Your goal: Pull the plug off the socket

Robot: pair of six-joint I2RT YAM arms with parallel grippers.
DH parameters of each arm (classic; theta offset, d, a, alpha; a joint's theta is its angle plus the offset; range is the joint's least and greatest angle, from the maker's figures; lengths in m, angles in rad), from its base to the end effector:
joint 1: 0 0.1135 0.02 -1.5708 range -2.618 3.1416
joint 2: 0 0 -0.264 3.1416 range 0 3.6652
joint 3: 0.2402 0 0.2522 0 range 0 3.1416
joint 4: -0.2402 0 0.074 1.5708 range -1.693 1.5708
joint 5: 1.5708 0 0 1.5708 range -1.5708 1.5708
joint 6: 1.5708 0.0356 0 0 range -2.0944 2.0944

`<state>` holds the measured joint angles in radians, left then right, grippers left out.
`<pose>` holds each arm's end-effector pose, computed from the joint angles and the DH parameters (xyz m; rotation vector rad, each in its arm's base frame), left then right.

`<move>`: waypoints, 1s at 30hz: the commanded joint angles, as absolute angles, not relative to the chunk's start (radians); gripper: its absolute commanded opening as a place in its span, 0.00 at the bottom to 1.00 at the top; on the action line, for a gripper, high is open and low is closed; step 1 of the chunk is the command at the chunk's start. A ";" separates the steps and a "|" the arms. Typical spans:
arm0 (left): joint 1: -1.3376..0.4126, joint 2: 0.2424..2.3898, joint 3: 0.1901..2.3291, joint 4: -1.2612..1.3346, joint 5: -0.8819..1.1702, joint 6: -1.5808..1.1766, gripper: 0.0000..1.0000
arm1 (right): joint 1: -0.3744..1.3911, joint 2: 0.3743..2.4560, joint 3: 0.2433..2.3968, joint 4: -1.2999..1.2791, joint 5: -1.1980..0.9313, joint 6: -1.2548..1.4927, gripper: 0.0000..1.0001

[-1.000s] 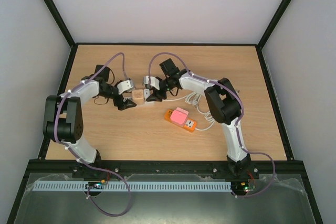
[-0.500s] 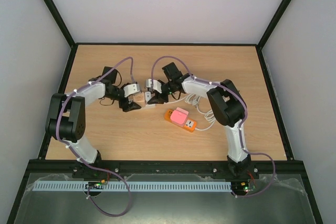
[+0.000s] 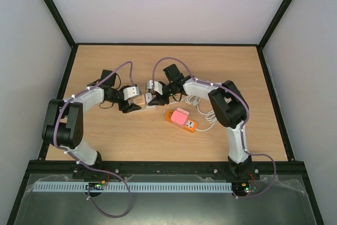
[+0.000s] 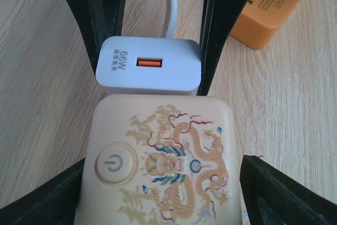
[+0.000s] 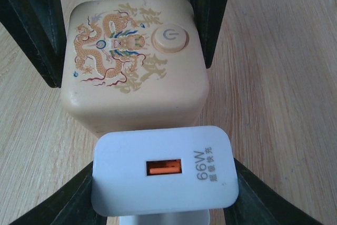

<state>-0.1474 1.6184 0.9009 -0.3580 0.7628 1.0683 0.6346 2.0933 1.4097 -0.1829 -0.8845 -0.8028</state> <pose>0.2971 -0.0690 0.1736 1.5148 1.7663 -0.5716 0.3397 0.2843 0.1605 -1.7393 1.4060 0.9717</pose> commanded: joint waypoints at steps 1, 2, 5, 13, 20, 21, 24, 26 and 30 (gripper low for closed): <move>-0.146 1.603 0.880 -0.346 0.800 1.089 0.77 | 0.637 2.082 1.375 -0.210 -0.838 -0.804 0.42; -0.144 1.604 0.876 -0.335 0.797 1.082 0.78 | 0.637 2.082 1.374 -0.209 -0.837 -0.805 0.42; -0.144 1.605 0.861 -0.304 0.792 1.060 0.80 | 0.637 2.081 1.372 -0.206 -0.835 -0.805 0.42; -0.144 1.596 0.834 -0.263 0.805 1.036 0.65 | 0.637 2.088 1.365 -0.202 -0.835 -0.805 0.40; -0.144 1.544 0.818 -0.215 0.840 0.983 0.49 | 0.637 2.093 1.361 -0.203 -0.825 -0.810 0.38; -0.144 1.534 0.818 -0.211 0.850 0.976 0.48 | 0.637 2.093 1.360 -0.202 -0.824 -0.810 0.38; -0.144 1.518 0.825 -0.212 0.880 0.960 0.46 | 0.637 2.098 1.361 -0.205 -0.824 -0.810 0.36; -0.143 1.505 0.828 -0.212 0.898 0.954 0.45 | 0.637 2.100 1.360 -0.206 -0.821 -0.810 0.35; -0.143 1.483 0.826 -0.206 0.914 0.960 0.43 | 0.637 2.104 1.360 -0.207 -0.810 -0.814 0.35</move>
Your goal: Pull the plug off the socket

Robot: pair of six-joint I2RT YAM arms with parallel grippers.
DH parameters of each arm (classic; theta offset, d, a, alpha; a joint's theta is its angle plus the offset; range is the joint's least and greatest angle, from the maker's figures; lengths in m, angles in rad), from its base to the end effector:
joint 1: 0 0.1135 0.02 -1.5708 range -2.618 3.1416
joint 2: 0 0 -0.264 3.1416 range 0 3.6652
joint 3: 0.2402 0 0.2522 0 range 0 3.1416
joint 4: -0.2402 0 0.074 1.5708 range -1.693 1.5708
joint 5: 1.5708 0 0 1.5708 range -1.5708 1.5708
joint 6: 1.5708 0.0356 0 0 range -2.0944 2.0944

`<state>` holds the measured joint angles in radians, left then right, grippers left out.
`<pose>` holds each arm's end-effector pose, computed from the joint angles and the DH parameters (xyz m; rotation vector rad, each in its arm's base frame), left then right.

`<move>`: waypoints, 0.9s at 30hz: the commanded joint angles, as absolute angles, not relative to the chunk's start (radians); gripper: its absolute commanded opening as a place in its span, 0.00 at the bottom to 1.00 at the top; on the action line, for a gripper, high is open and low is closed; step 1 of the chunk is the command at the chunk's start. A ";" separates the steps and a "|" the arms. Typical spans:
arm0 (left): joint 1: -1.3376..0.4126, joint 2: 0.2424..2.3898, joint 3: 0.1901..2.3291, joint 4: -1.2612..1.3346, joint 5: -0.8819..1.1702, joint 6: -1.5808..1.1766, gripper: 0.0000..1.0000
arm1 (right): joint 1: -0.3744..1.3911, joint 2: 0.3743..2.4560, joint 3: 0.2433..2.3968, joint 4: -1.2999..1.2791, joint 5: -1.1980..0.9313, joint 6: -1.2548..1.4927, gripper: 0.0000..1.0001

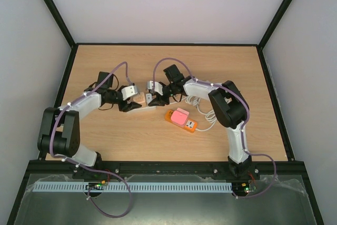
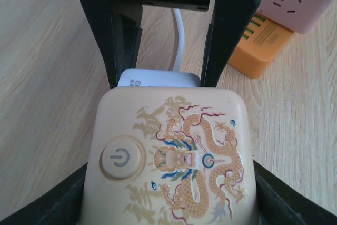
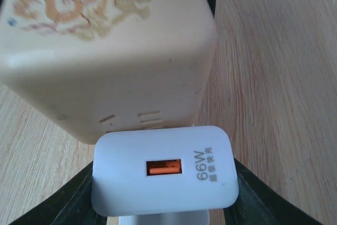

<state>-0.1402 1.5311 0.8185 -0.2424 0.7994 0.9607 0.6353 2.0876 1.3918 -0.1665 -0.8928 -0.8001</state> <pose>0.2848 -0.0660 0.1819 1.4133 1.7335 -0.5776 0.3374 0.2832 0.1589 -1.7374 1.3990 0.9809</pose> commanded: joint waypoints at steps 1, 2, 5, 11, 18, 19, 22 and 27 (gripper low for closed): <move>-0.143 1.478 0.826 -0.204 0.916 0.962 0.43 | 0.637 2.105 1.361 -0.208 -0.809 -0.814 0.35; -0.142 1.476 0.827 -0.206 0.916 0.964 0.42 | 0.636 2.105 1.361 -0.209 -0.808 -0.815 0.34; -0.136 1.464 0.837 -0.216 0.914 0.972 0.42 | 0.635 2.105 1.361 -0.211 -0.805 -0.815 0.35; -0.102 1.418 0.875 -0.273 0.898 1.005 0.40 | 0.635 2.100 1.362 -0.209 -0.802 -0.813 0.36; -0.028 1.392 0.961 -0.395 0.859 1.079 0.40 | 0.635 2.095 1.365 -0.208 -0.803 -0.808 0.39; -0.016 1.392 0.975 -0.414 0.851 1.092 0.39 | 0.635 2.093 1.364 -0.209 -0.804 -0.808 0.40; 0.017 1.393 1.022 -0.468 0.810 1.136 0.39 | 0.635 2.089 1.361 -0.205 -0.803 -0.805 0.44; 0.096 1.420 1.131 -0.576 0.761 1.213 0.40 | 0.635 2.081 1.365 -0.172 -0.799 -0.772 0.54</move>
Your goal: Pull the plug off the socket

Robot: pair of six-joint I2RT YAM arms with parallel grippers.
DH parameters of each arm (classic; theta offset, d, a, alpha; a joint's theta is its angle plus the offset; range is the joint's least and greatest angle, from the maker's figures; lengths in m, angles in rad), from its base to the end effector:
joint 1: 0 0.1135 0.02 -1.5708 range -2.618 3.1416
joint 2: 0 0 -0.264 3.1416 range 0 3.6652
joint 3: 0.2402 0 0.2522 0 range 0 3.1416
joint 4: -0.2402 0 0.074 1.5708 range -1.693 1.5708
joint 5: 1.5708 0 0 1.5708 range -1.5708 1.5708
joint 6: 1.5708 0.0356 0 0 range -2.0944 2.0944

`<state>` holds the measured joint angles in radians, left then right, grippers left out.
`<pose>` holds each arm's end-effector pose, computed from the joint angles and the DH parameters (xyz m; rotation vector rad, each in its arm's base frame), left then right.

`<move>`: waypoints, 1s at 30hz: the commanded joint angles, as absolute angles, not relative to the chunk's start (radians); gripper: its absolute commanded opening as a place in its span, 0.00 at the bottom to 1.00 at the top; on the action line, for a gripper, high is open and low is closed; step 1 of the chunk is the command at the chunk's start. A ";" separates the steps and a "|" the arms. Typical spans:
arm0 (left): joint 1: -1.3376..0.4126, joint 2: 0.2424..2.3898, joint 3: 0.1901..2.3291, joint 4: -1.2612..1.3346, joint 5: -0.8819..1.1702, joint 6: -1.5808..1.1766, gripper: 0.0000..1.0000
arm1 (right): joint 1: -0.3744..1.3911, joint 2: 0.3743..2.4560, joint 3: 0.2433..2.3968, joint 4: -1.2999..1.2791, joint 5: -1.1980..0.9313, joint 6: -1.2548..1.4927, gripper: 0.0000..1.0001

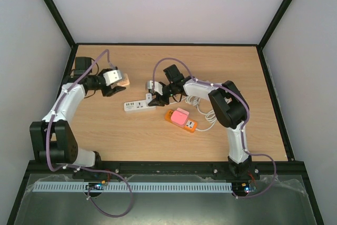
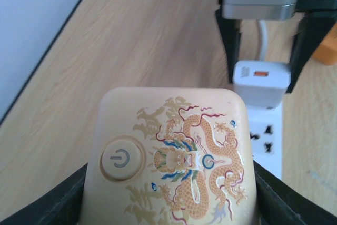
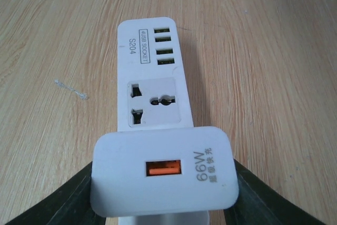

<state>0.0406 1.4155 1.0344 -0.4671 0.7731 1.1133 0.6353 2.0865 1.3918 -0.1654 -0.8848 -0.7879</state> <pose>0.2954 -0.0129 0.2643 1.3676 1.6605 -0.2871 0.3376 0.2831 0.1593 -1.7303 1.4141 0.9773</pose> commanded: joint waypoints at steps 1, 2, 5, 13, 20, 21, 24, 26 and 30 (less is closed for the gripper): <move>0.111 1.433 1.157 -0.611 0.758 1.234 0.40 | 0.635 2.076 1.366 -0.167 -0.798 -0.766 0.57; 0.125 1.450 1.185 -0.636 0.742 1.251 0.40 | 0.635 2.072 1.367 -0.162 -0.800 -0.760 0.59; 0.155 1.484 1.236 -0.682 0.697 1.287 0.40 | 0.635 2.057 1.370 -0.149 -0.810 -0.740 0.68; 0.217 1.575 1.332 -0.696 0.580 1.329 0.43 | 0.635 2.035 1.403 -0.117 -0.823 -0.665 0.86; 0.236 1.675 1.432 -0.690 0.410 1.343 0.45 | 0.635 1.992 1.430 -0.105 -0.831 -0.598 0.99; 0.238 1.693 1.456 -0.701 0.391 1.348 0.45 | 0.635 1.982 1.429 -0.099 -0.825 -0.590 0.99; 0.240 1.741 1.513 -0.713 0.329 1.358 0.45 | 0.634 1.951 1.423 -0.094 -0.798 -0.570 0.98; 0.240 1.768 1.529 -0.706 0.284 1.372 0.46 | 0.635 1.917 1.412 -0.097 -0.772 -0.562 0.98; 0.241 1.828 1.571 -0.709 0.183 1.405 0.46 | 0.631 1.844 1.381 -0.106 -0.730 -0.543 0.98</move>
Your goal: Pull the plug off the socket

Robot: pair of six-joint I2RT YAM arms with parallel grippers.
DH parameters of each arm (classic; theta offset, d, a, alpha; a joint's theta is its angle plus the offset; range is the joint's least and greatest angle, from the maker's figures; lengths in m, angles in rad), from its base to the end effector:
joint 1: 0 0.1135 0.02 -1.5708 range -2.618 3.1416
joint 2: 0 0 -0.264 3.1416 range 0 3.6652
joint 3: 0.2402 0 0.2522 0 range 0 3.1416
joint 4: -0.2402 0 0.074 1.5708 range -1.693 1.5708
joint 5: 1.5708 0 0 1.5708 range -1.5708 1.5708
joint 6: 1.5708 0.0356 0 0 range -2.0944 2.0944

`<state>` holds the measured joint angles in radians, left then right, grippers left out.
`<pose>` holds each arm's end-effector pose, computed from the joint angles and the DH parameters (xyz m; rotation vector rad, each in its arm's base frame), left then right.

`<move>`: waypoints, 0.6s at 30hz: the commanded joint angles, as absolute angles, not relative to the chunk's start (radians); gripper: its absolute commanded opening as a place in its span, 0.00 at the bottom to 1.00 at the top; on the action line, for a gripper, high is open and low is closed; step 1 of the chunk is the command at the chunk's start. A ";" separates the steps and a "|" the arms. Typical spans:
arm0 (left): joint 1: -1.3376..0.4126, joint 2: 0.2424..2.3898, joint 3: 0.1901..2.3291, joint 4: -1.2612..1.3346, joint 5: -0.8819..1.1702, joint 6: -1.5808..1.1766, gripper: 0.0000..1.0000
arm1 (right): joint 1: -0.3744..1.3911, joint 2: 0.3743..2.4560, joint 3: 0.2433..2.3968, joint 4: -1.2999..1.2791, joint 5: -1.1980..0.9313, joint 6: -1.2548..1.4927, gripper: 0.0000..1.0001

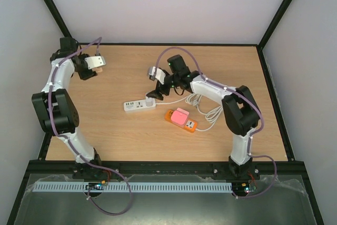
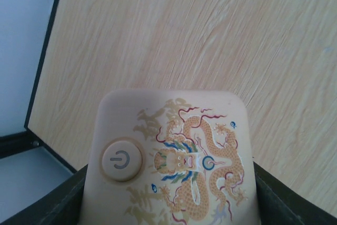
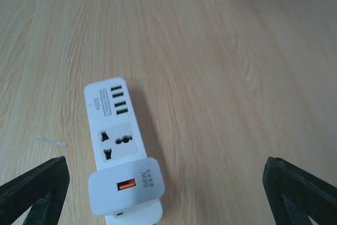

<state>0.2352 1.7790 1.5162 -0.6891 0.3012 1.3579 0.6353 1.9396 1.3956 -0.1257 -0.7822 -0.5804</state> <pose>0.3811 0.0805 0.2781 1.4244 2.0387 0.3043 0.3341 0.2775 0.2227 -1.5521 1.4933 0.8987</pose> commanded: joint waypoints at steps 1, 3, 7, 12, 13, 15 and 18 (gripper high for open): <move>0.241 1.844 1.593 -0.710 0.152 1.411 0.46 | 0.629 1.821 1.368 -0.101 -0.718 -0.530 0.98; 0.241 1.868 1.609 -0.700 0.100 1.432 0.46 | 0.621 1.772 1.328 -0.066 -0.688 -0.493 0.98; 0.240 1.894 1.610 -0.630 0.018 1.471 0.47 | 0.604 1.696 1.287 -0.058 -0.642 -0.450 0.98; 0.228 1.930 1.616 -0.596 -0.074 1.527 0.49 | 0.596 1.625 1.272 -0.095 -0.592 -0.398 0.98; 0.222 1.939 1.618 -0.592 -0.097 1.545 0.50 | 0.594 1.609 1.262 -0.099 -0.593 -0.398 0.98; 0.211 1.956 1.614 -0.572 -0.145 1.577 0.50 | 0.594 1.574 1.223 -0.075 -0.587 -0.397 0.98; 0.190 1.978 1.594 -0.516 -0.241 1.628 0.51 | 0.594 1.526 1.155 -0.006 -0.563 -0.383 0.98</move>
<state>0.2173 1.9472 1.5799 -0.5930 -0.0895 1.5375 0.5938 1.5974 1.2247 -0.0845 -0.6048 -0.4175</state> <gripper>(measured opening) 0.611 0.984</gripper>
